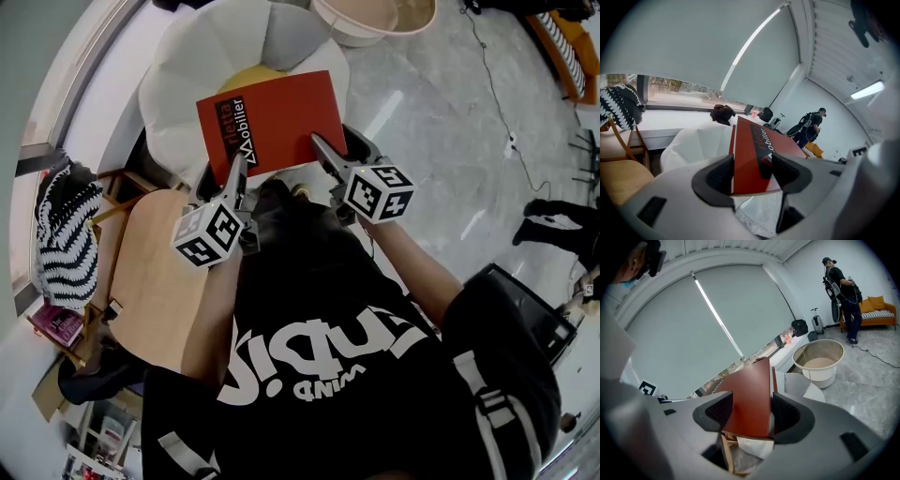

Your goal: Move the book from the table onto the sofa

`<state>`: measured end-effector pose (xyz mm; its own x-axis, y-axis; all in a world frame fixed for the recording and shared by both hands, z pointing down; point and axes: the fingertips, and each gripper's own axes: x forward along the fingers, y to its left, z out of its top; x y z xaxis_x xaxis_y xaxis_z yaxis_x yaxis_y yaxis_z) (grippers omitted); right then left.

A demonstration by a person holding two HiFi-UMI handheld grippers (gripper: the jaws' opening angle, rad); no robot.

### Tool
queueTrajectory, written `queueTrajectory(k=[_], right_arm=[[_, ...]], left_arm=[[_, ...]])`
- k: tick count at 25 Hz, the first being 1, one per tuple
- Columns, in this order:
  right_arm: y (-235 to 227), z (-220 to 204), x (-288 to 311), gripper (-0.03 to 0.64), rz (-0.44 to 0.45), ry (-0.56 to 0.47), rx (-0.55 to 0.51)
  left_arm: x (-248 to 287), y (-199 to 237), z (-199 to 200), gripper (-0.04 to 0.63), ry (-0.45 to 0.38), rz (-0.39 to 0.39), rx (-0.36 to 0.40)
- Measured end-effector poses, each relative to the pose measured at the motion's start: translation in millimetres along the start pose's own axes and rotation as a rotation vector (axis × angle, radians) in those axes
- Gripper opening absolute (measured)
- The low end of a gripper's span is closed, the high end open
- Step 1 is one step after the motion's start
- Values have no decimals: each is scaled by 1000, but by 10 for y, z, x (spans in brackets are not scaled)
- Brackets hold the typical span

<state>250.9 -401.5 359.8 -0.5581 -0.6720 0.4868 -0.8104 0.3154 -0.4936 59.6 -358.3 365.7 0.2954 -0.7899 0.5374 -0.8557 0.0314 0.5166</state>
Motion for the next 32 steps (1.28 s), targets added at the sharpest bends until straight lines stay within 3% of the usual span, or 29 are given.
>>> queueTrajectory(k=[12, 32], right_arm=[[-94, 43, 575, 262, -14, 4, 19], [-669, -461, 1591, 261, -27, 54, 51]], left_arm=[[457, 344, 204, 264, 23, -3, 14], [1409, 1069, -145, 264, 68, 14, -4]])
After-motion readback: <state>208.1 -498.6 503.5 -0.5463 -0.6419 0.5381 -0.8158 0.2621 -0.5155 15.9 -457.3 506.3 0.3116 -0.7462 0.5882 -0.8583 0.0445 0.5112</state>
